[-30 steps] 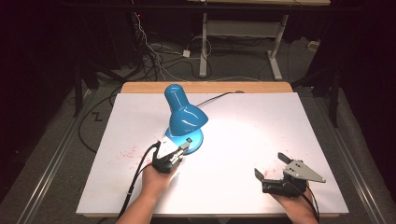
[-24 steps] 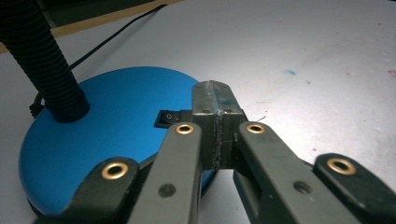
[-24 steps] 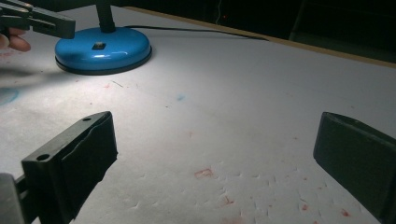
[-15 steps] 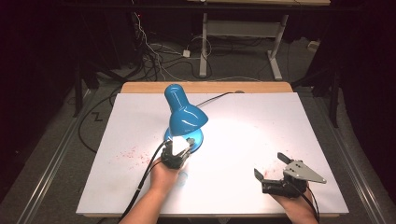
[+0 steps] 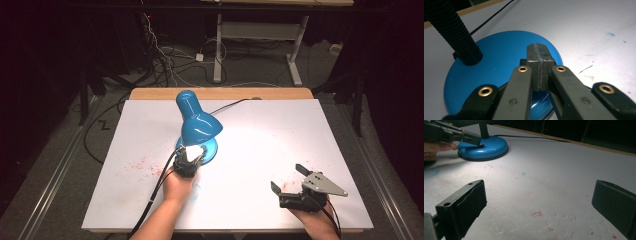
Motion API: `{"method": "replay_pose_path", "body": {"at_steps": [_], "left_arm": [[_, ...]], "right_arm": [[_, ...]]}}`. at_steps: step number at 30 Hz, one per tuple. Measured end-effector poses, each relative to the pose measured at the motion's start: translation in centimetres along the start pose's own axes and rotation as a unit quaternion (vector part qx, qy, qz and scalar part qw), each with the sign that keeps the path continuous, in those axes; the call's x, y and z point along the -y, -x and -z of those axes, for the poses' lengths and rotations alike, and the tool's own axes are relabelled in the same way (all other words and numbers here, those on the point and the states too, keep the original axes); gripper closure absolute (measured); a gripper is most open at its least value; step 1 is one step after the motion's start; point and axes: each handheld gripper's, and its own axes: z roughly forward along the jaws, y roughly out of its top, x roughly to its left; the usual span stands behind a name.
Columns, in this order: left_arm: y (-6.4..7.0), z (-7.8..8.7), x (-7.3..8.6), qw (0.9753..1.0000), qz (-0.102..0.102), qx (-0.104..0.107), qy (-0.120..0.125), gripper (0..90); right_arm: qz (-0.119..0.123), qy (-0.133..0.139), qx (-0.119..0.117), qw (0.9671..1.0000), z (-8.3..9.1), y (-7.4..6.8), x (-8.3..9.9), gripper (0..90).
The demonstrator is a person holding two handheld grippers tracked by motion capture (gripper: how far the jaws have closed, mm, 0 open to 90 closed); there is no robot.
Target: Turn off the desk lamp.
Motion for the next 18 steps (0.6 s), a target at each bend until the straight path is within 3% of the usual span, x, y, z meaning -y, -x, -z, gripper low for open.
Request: {"method": "replay_pose_path", "body": {"at_steps": [6, 18], "left_arm": [[-0.07, -0.28, -0.14, 0.9999, -0.002, -0.004, -0.015, 87.9], [0.02, -0.32, -0.13, 0.9998, -0.002, -0.010, -0.016, 87.9]], "right_arm": [[0.000, 0.000, -0.002, 1.0000, 0.05, -0.10, -0.01, 0.3], [0.001, 0.001, -0.004, 1.0000, 0.11, -0.11, 0.00, 0.4]]}}
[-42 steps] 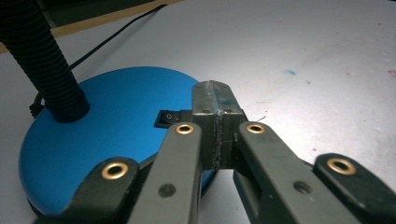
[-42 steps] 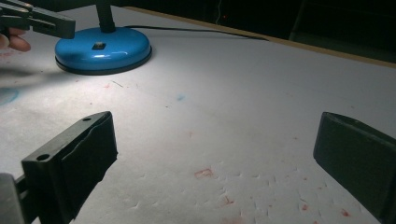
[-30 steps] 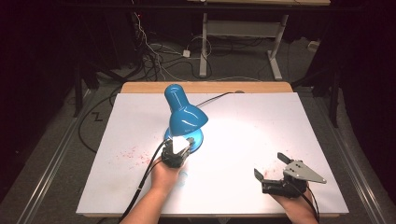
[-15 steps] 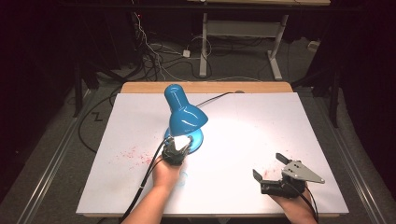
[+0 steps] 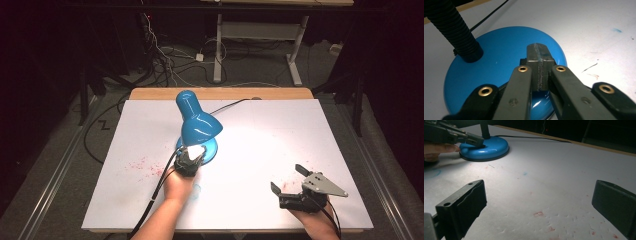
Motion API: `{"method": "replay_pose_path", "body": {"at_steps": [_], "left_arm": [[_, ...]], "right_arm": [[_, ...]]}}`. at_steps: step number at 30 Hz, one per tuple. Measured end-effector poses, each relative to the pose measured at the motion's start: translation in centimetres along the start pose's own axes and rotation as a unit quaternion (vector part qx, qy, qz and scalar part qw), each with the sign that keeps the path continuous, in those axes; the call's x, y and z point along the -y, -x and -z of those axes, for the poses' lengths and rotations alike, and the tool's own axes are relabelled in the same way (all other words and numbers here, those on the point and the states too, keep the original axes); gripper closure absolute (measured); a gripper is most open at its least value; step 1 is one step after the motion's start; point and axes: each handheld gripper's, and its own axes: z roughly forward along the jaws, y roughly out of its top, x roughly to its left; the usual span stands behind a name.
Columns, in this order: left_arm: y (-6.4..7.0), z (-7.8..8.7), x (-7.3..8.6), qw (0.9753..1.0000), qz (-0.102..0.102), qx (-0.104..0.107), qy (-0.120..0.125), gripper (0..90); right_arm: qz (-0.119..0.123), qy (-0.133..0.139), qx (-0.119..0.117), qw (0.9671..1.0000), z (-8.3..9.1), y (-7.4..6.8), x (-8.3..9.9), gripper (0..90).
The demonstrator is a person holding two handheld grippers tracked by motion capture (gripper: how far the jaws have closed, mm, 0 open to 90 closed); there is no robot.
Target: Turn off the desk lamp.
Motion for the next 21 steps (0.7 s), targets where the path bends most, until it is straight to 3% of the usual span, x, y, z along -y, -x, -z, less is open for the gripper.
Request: {"method": "replay_pose_path", "body": {"at_steps": [21], "left_arm": [[0.07, -0.03, 0.06, 1.0000, 0.001, -0.006, 0.003, 88.0]], "right_arm": [[0.000, -0.001, -0.002, 1.0000, -0.04, -0.27, -0.03, 0.3]]}}
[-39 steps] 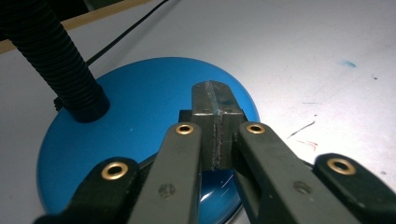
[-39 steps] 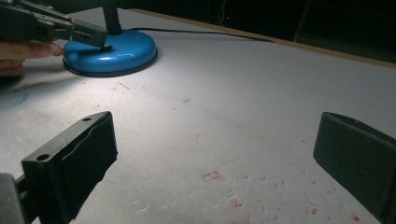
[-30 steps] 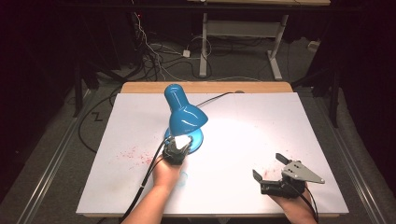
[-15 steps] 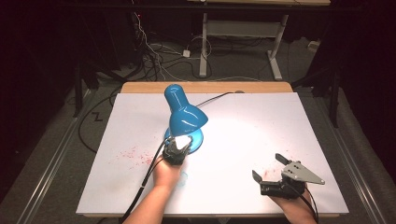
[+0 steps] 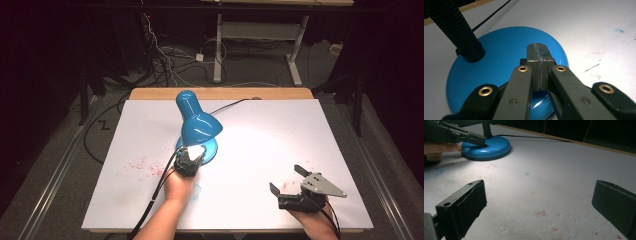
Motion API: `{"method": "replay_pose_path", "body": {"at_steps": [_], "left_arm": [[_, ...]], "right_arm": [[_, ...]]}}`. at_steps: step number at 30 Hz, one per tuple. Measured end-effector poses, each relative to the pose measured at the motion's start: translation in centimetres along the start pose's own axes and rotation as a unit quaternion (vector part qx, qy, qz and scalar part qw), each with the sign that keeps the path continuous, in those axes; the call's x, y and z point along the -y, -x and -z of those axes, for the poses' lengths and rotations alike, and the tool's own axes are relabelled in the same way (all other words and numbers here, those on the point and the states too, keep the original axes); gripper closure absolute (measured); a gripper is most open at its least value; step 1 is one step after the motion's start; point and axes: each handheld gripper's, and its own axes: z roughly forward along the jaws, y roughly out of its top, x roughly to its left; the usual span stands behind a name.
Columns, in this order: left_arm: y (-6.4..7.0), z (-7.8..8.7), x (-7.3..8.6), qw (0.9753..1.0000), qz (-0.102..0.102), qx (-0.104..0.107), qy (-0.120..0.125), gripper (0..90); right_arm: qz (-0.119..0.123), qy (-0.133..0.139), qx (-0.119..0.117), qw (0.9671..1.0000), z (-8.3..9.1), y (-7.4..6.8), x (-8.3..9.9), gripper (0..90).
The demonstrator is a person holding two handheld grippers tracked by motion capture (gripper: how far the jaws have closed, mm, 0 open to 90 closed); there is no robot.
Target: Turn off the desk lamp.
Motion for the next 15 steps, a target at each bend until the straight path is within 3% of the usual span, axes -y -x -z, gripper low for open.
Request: {"method": "replay_pose_path", "body": {"at_steps": [15], "left_arm": [[0.15, -0.02, 0.02, 1.0000, -0.002, -0.009, 0.001, 88.1]], "right_arm": [[0.004, -0.002, 0.000, 1.0000, 0.02, -0.14, 0.07, 0.4]]}}
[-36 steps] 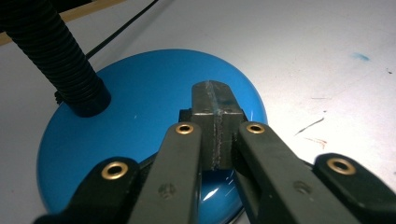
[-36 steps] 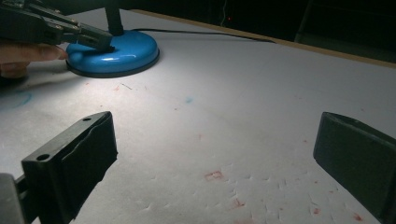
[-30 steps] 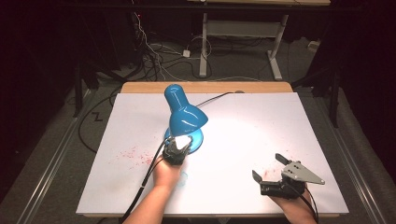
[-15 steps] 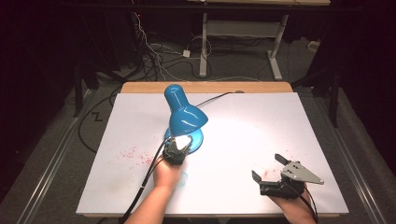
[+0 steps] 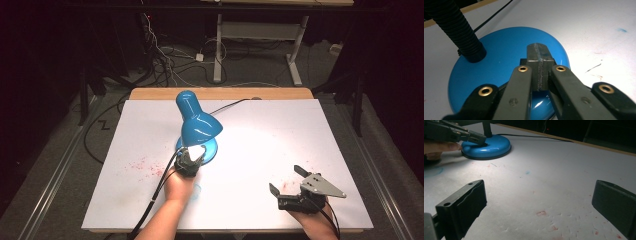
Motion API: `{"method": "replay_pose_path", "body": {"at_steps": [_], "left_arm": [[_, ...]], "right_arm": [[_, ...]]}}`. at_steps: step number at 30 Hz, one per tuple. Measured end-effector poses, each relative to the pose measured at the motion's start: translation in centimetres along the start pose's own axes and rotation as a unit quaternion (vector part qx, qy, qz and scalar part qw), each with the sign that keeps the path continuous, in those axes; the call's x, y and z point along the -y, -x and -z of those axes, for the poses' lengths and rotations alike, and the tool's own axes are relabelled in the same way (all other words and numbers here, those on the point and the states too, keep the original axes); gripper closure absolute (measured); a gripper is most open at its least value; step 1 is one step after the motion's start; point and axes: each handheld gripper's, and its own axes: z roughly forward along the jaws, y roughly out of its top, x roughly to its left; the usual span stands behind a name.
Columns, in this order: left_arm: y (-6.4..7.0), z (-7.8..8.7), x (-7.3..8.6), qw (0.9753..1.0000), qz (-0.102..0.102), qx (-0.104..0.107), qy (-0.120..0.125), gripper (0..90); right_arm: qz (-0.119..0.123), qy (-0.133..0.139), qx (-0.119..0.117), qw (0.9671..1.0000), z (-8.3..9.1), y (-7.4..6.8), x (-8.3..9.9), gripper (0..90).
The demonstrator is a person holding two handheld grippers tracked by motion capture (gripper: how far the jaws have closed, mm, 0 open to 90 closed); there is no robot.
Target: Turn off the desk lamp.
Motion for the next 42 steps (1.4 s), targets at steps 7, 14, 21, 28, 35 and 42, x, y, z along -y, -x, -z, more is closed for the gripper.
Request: {"method": "replay_pose_path", "body": {"at_steps": [7, 14, 21, 28, 35, 42], "left_arm": [[0.0, 0.0, 0.0, 1.0000, 0.003, -0.006, 0.000, 88.1], [0.0, -0.1, -0.1, 0.9996, 0.006, -0.027, -0.007, 88.2], [-0.3, 0.0, -0.1, 0.9997, 0.014, -0.020, -0.009, 88.2], [-0.6, 0.3, -0.1, 0.9999, 0.015, 0.005, 0.001, 88.2], [-0.9, 1.4, 0.3, 0.9992, 0.030, 0.018, 0.017, 88.2], [-1.9, 2.8, 1.1, 0.9965, 0.059, 0.058, 0.016, 88.2]], "right_arm": [[0.001, -0.001, 0.000, 1.0000, 0.0, 0.0, 0.0, 0.4], [0.004, -0.003, -0.003, 1.0000, -0.1, -0.2, 0.0, 0.4], [0.003, -0.002, -0.003, 1.0000, 0.0, -0.2, 0.0, 0.4], [-0.001, 0.001, -0.001, 1.0000, 0.0, 0.0, 0.0, 0.4], [0.000, 0.000, -0.002, 1.0000, -0.1, 0.0, 0.0, 0.3], [-0.002, 0.001, 0.001, 1.0000, 0.0, 0.1, 0.0, 0.4]]}}
